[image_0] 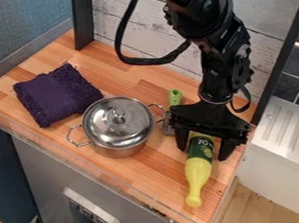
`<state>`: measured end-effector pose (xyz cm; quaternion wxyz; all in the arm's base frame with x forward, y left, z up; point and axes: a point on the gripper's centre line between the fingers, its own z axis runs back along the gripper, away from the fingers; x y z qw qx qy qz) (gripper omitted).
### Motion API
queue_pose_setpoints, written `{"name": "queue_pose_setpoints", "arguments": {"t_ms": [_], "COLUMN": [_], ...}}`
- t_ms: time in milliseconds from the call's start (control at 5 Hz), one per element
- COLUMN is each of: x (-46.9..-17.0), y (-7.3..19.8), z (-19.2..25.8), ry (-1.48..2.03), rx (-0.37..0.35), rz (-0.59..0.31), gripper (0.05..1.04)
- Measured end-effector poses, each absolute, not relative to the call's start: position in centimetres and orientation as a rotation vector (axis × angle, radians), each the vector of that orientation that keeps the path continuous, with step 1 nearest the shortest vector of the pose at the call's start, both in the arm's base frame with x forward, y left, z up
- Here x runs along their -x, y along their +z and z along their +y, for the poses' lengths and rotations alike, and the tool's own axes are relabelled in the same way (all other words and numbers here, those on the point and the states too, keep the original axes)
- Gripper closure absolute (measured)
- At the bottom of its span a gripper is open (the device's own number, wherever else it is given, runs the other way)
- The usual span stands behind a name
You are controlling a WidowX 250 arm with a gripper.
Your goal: Moved the yellow bottle to the right side of the table
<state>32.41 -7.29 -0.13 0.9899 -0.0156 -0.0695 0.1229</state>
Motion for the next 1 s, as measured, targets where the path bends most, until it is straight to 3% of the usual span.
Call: {"name": "queue_pose_setpoints", "arguments": {"t_ms": [200, 800, 1000], "x": [-32.4, -32.6, -32.5], "y": [0.3, 5.7, 6.0], "z": [-7.5, -7.1, -6.2], "ry": [0.260, 0.280, 0.324], "rx": [0.047, 0.130, 0.131], "rz": [-0.142, -0.206, -0.246], "gripper": [0.083, 0.083, 0.083]}}
